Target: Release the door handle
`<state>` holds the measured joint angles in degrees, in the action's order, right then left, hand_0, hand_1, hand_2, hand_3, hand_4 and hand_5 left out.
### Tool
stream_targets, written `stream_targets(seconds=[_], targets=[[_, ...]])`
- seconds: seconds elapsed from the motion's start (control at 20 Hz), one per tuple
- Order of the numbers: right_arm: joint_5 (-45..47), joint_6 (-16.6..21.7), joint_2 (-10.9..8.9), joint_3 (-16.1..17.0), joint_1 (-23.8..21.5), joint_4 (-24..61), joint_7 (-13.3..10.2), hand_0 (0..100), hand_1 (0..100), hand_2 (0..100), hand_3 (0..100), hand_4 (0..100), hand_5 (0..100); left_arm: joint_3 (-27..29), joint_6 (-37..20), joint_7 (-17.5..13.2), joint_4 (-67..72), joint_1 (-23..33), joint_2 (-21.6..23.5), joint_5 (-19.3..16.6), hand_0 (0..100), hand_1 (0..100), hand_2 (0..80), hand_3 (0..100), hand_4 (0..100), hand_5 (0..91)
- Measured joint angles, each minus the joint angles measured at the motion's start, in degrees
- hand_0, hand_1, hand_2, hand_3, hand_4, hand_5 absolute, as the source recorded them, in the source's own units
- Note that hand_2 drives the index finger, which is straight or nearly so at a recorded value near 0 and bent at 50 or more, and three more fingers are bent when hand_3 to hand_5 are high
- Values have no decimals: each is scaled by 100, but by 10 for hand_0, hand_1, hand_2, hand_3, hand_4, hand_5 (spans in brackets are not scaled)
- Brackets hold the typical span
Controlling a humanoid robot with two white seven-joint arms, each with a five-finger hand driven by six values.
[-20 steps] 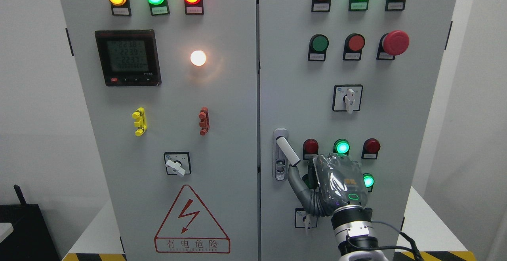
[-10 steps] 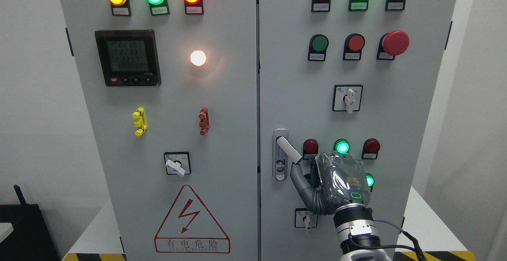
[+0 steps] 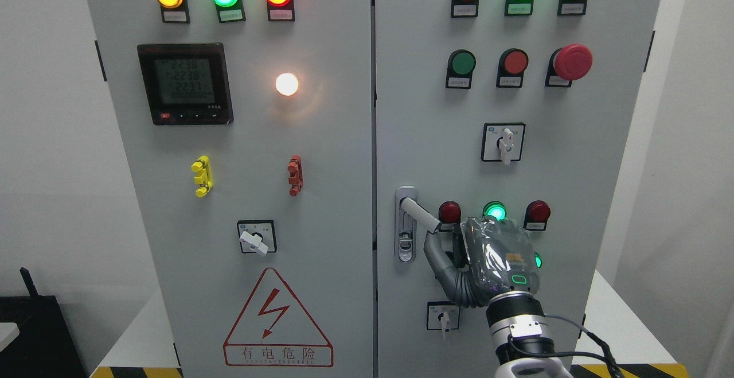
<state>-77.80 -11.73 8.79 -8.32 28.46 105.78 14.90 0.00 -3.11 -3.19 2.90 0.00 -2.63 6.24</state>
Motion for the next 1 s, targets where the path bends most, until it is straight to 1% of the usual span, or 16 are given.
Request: stream_targets(seconds=[1.0], targets=[[1,0,-19,49,135,25,3,610,58,969,1000,1000,1000,0,0,0,0,0,0,0,120,389,0,0,0,0]])
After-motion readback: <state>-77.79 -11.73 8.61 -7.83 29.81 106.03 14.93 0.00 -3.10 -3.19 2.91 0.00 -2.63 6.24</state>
